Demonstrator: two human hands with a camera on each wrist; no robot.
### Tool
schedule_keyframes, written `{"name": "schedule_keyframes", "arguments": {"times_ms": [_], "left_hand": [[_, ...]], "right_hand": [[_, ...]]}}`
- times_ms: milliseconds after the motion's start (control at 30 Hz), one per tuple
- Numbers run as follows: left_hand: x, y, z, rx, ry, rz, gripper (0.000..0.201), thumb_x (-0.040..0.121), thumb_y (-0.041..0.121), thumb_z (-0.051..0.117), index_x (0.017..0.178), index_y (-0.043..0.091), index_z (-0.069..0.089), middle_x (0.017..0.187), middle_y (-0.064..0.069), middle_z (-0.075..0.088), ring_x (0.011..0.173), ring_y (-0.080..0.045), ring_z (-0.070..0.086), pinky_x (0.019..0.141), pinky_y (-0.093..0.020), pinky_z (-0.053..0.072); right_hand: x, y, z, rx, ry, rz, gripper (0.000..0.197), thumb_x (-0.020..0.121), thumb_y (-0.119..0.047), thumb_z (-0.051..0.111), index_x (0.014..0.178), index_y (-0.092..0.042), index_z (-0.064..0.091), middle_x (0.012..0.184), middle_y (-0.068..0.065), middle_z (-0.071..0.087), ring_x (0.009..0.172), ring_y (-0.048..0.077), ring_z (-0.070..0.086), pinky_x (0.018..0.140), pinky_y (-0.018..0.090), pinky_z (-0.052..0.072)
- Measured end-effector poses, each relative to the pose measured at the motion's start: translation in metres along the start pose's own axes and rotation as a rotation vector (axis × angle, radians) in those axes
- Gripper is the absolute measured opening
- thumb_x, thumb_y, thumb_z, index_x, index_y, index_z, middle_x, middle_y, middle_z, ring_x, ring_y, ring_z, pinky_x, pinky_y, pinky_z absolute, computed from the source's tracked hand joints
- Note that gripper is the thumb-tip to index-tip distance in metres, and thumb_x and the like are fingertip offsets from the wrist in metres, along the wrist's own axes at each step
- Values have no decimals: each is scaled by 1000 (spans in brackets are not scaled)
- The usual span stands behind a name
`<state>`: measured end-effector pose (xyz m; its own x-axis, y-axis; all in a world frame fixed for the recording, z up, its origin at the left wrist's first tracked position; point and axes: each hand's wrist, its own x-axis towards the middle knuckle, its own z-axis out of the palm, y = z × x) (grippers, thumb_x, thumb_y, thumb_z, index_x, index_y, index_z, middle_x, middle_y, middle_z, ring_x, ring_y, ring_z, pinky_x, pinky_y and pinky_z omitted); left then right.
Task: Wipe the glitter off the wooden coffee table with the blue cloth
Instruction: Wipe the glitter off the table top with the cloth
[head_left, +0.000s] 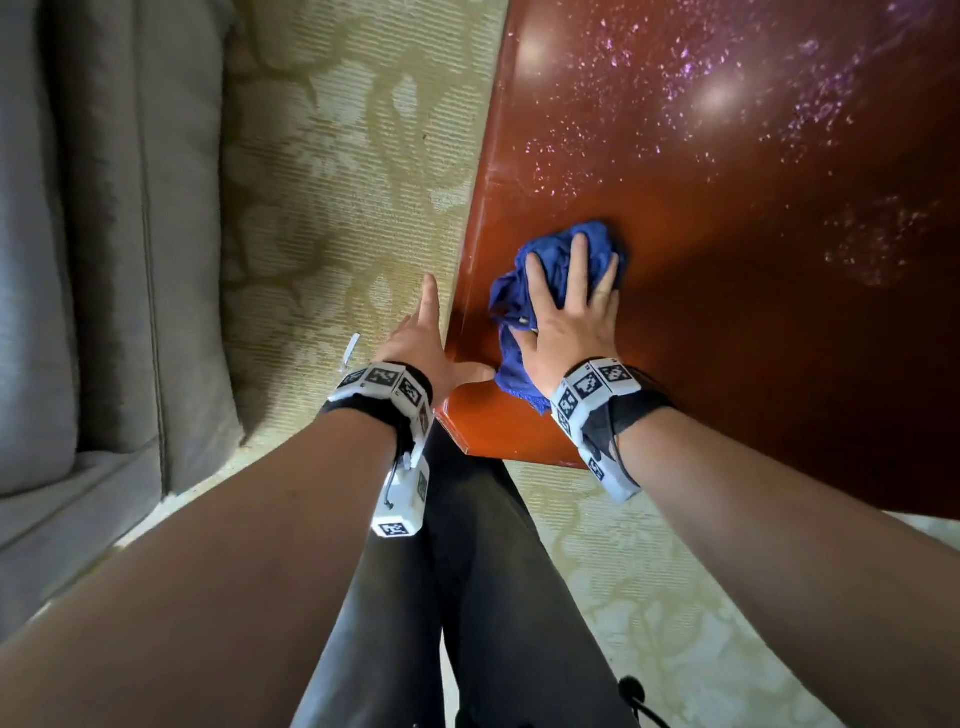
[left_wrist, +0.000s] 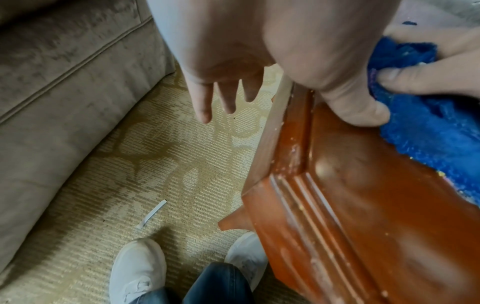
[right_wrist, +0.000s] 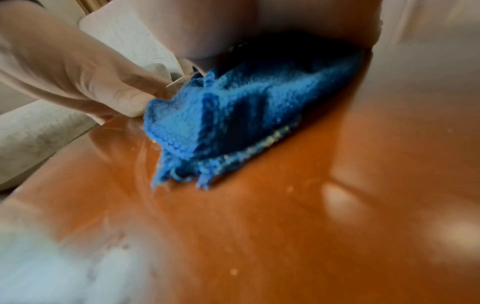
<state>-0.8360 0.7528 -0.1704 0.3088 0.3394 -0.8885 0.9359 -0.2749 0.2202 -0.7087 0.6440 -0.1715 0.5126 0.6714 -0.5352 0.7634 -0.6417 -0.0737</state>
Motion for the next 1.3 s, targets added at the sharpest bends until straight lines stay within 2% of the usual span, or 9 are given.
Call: {"name": "schedule_keyframes", "arguments": {"times_ms": [100, 200, 333, 400, 567, 733, 967, 1133, 1300], "left_hand": [[-3, -7, 4, -41, 7, 46, 125, 71, 64, 71, 144, 41, -28, 160, -3, 15, 130, -30, 46, 91, -40, 50], [-2, -10, 7, -39, 11, 96, 121, 72, 66, 68, 141, 46, -29, 162, 4, 2, 136, -28, 40, 97, -42, 47], [0, -12, 9, -44, 36, 135, 123, 71, 67, 67, 139, 45, -33, 160, 10, -14, 149, -19, 5, 116, -43, 23], [-2, -12, 8, -56, 53, 129, 126, 70, 66, 69, 137, 45, -36, 159, 9, -18, 149, -18, -2, 118, -45, 19], [-7, -14, 14, -115, 57, 110, 124, 72, 65, 68, 138, 43, -35, 160, 7, -19, 149, -22, 0, 117, -43, 19], [-15, -17, 22, -169, 43, 120, 118, 77, 58, 69, 140, 47, -30, 160, 8, -18, 149, -25, 0, 117, -44, 16], [-14, -24, 39, -383, 106, 78, 114, 77, 59, 69, 144, 47, -23, 161, 7, -12, 148, -29, 9, 117, -44, 18], [-16, -22, 60, -548, 229, 1, 108, 77, 60, 68, 147, 49, -14, 162, 5, -4, 147, -30, 15, 118, -44, 21], [-21, -4, 83, -596, 359, -52, 89, 87, 55, 59, 149, 48, -5, 163, 0, -1, 145, -33, 19, 117, -40, 22]], "right_hand": [[3, 2, -2, -28, -12, -63, 79, 86, -40, 59, 149, -36, 10, 156, 14, -13, 138, 51, -9, 111, 62, 11], [12, 0, -8, -41, -21, -145, 78, 87, -35, 58, 148, -39, 11, 157, 11, -14, 138, 50, -11, 111, 61, 10], [22, -7, -14, -52, -8, -221, 73, 88, -35, 58, 147, -40, 15, 157, 10, -12, 139, 49, -10, 111, 62, 11], [23, -5, -16, -53, -7, -242, 71, 88, -34, 58, 146, -39, 19, 157, 11, -10, 139, 50, -9, 110, 63, 12], [25, -2, -16, -22, 20, -257, 65, 87, -31, 61, 143, -37, 29, 158, 10, -4, 139, 50, -6, 109, 65, 15], [25, -7, -19, -32, 32, -252, 60, 88, -28, 60, 141, -37, 33, 158, 12, -5, 138, 51, -6, 109, 64, 15], [26, -3, -18, -145, 25, -393, 54, 87, -27, 59, 136, -36, 38, 157, 13, -3, 138, 52, -3, 108, 65, 19], [28, 2, -20, -199, 46, -506, 55, 84, -27, 61, 134, -34, 41, 157, 15, 4, 137, 53, 2, 106, 65, 22], [36, -1, -28, -274, 41, -567, 53, 84, -30, 56, 134, -35, 41, 157, 13, 5, 137, 52, 6, 107, 62, 22]]}}
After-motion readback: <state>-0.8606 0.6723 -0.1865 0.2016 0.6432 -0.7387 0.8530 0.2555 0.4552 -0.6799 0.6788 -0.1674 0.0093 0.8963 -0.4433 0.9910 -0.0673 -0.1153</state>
